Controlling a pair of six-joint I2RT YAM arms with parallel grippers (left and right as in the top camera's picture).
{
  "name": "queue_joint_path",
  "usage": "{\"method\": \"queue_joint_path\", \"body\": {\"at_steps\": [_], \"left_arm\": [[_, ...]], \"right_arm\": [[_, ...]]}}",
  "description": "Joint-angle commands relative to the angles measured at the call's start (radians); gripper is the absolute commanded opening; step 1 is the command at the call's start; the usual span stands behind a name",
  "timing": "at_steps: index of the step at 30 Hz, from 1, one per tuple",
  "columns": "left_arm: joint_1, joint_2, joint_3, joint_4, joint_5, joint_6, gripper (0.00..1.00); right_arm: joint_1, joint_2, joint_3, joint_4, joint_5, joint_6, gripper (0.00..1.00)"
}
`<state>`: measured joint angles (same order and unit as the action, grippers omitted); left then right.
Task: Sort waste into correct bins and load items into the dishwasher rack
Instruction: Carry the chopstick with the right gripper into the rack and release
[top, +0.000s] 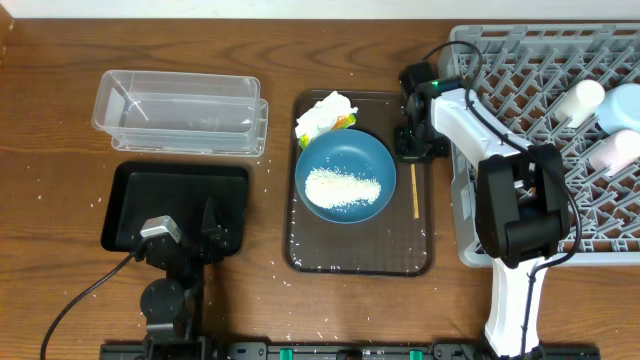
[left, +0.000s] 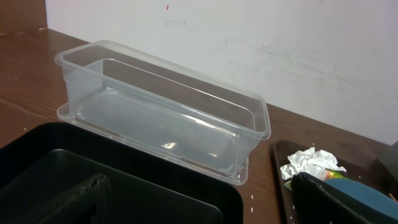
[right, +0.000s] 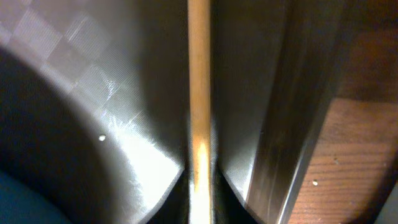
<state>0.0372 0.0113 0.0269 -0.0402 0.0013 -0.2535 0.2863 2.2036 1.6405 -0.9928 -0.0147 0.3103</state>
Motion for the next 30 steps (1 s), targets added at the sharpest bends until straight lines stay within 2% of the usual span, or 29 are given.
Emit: {"method": "queue_joint_path", "body": {"at_steps": [1,6,12,16,20,30], "left_arm": [[-0.004,-0.001,-0.023,-0.033,-0.012,0.017,0.95],[-0.004,-0.001,-0.023,-0.032,-0.012,0.017,0.95],[-0.004,-0.001,-0.023,-0.032,-0.012,0.017,0.95],[-0.004,-0.001,-0.023,-0.032,-0.012,0.017,0.95],[-0.004,-0.001,-0.023,-0.032,-0.012,0.017,0.95],[-0.004,-0.001,-0.023,-0.032,-0.012,0.017,0.95]], "right_arm": [[0.024,0.012,-0.014,0.003,-0.016,0.019,0.01],[0.005,0.008,0.108,-0.065,-0.015,0.017,0.01],[-0.084,-0.008,0.384,-0.178,-0.012,-0.134,0.01],[-0.166,-0.021,0.509,-0.192,-0.013,-0.219,0.01],[-0.237,-0.026,0.527,-0.154,-0.012,-0.310,0.01],[-0.300,-0.013,0.497,-0.109,-0.028,-0.327,0.01]]}}
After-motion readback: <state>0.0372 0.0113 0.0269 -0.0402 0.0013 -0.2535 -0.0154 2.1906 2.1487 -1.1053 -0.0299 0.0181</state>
